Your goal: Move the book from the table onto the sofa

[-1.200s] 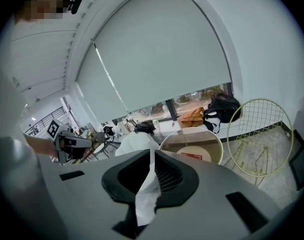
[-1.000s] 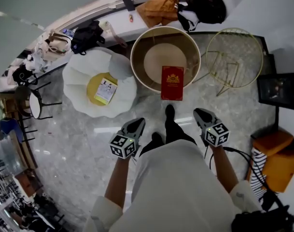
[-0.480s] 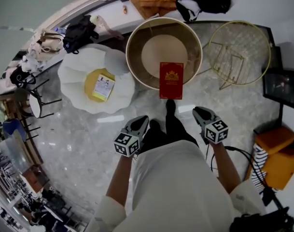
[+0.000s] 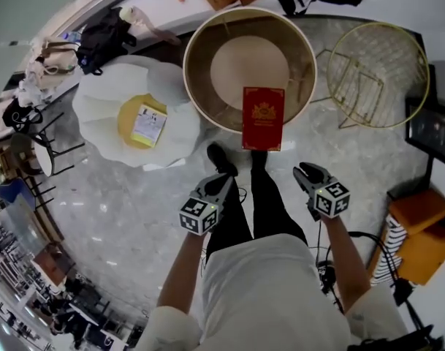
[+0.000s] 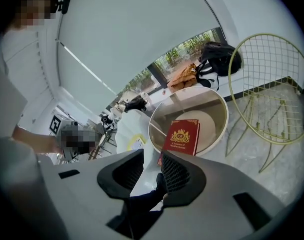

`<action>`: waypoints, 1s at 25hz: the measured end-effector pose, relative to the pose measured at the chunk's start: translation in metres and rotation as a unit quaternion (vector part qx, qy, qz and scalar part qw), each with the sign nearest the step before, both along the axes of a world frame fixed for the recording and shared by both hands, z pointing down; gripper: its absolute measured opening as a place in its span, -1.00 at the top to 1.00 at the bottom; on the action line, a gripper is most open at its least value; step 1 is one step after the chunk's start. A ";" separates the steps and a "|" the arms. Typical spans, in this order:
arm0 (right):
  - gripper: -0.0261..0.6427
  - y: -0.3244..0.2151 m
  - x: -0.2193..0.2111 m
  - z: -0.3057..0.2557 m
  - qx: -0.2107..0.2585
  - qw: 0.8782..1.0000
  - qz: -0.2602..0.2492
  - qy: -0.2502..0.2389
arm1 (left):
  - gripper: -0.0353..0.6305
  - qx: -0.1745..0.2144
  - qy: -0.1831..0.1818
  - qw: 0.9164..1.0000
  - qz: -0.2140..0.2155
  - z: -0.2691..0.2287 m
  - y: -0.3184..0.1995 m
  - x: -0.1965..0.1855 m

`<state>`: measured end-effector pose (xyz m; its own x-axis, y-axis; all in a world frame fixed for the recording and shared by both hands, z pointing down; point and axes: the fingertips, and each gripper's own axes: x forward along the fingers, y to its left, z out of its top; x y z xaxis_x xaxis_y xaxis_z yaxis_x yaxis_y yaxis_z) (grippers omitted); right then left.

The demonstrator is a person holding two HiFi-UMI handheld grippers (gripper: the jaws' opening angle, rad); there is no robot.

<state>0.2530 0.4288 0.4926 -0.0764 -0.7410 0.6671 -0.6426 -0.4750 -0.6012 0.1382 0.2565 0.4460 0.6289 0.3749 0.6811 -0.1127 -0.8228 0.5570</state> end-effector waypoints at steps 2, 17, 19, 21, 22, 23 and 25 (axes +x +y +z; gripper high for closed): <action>0.53 -0.004 0.000 0.021 -0.006 1.000 0.001 -0.009 | 0.88 -0.007 -0.006 1.000 -0.001 0.021 0.000 0.003; 0.43 -0.033 -0.005 0.175 -0.040 0.998 -0.020 -0.046 | 0.74 -0.037 -0.055 0.998 0.001 0.178 0.006 0.001; 0.42 -0.033 -0.004 0.190 -0.043 0.998 -0.019 -0.051 | 0.71 -0.042 -0.061 0.997 0.003 0.195 0.006 0.001; 0.40 -0.030 -0.004 0.204 -0.047 0.997 -0.016 -0.056 | 0.66 -0.052 -0.069 0.996 0.005 0.210 0.009 0.001; 0.39 -0.029 -0.004 0.211 -0.049 0.997 -0.013 -0.060 | 0.63 -0.058 -0.072 0.996 0.003 0.218 0.010 0.002; 0.37 -0.028 -0.003 0.218 -0.051 0.997 -0.010 -0.063 | 0.62 -0.063 -0.075 0.995 -0.001 0.225 0.011 0.002; 0.34 -0.029 -0.001 0.231 -0.049 0.996 -0.005 -0.072 | 0.60 -0.071 -0.079 0.994 -0.011 0.238 0.012 0.004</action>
